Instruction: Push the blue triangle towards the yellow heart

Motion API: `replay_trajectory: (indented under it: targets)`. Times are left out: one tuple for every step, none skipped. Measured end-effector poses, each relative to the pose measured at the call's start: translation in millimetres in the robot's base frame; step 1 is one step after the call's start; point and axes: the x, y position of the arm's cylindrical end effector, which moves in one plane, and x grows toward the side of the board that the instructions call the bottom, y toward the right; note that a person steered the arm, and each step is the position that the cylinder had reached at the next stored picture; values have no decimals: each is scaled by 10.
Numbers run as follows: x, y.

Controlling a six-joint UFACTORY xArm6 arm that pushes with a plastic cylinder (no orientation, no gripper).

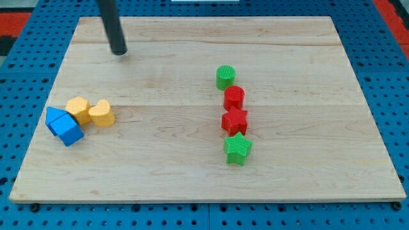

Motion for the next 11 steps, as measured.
replay_trajectory:
  targets:
    - [661,-382]
    - [1221,-690]
    - [1668,-942]
    - [2051,-1062]
    - [2137,-1062]
    - [2145,-1051]
    - [2130,-663]
    - [2130,-306]
    - [2130,-40]
    - [2130,48]
    - [2372,106]
